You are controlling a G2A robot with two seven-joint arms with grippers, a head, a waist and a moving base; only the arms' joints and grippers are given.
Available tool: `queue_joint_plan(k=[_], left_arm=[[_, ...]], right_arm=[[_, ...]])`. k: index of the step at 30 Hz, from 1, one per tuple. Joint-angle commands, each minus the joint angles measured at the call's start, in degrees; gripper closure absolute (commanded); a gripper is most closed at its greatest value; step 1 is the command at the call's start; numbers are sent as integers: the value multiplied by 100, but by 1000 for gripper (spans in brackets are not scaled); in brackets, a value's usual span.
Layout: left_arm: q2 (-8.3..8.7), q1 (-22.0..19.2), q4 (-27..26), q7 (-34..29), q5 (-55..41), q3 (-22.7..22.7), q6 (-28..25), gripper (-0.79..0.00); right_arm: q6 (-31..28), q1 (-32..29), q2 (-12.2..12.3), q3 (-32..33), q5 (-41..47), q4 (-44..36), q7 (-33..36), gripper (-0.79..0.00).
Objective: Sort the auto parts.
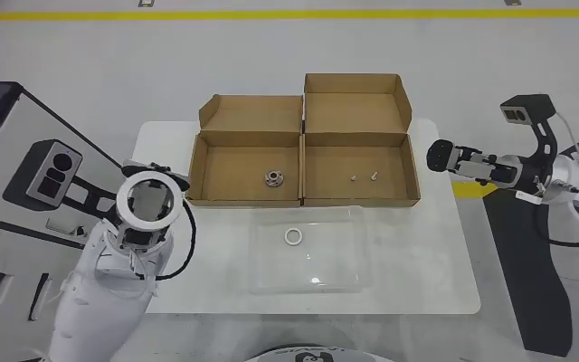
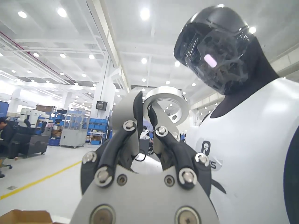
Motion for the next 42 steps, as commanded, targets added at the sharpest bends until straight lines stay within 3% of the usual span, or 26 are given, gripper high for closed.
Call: queue_joint_plan(k=[1,8,30,33,42], left_arm=[[-31,8,-29,151,-134,73,0,0],[-120,-14,-43,288,-365,248,1,0],[-120,-14,-43,288,-365,248,1,0],[-149,-36,-73,276,-310,186,424,0],[-252,-343,-111,-297,1060,130,2755,0]], right_arm=[[0,0,0,0,-1,0,0,-785],[0,0,0,0,-1,0,0,-785],[0,0,0,0,-1,0,0,-785],[0,0,0,0,-1,0,0,-785],[0,0,0,0,-1,0,0,-785]])
